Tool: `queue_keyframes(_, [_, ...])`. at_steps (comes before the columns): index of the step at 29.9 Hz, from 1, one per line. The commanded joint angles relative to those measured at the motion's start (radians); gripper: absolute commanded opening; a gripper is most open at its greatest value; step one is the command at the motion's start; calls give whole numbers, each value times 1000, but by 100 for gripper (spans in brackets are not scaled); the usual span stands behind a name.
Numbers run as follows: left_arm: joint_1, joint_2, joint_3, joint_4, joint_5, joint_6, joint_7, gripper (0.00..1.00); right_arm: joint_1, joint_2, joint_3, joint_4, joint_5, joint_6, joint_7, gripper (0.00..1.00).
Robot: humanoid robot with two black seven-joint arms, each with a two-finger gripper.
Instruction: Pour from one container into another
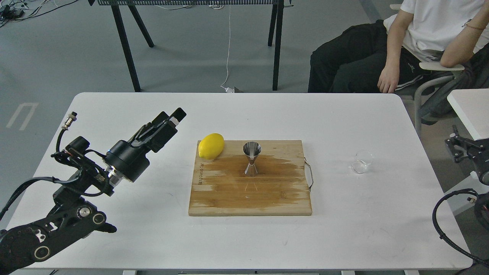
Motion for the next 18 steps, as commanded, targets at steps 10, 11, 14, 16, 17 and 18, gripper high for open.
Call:
queue_keyframes(10, [-44,-142,-287,357,-621,-519,-12,100,-106,17,-31,106,131,0,-11,100])
queue_keyframes(11, [-45,-151,-290,386,-663,-531,-12,100,-132,17,-40,144,141,0,-11,100])
queue_keyframes(14, [-65,-158,-291,490,-831,-598,-12,100,-221,14,-45,273,165,0,-13,100])
queue_keyframes(16, [-84,-170,-280,562,-957,-684,-12,100,-281,8,-56,355,185,0,-20,100])
queue_keyframes(17, [-90,-181,-277,593,-1003,-718,-12,100,-306,8,-68,390,188,0,-28,100])
queue_keyframes(18, [-97,-194,-275,622,-1043,-744,-12,100,-330,7,-82,437,190,0,-33,100])
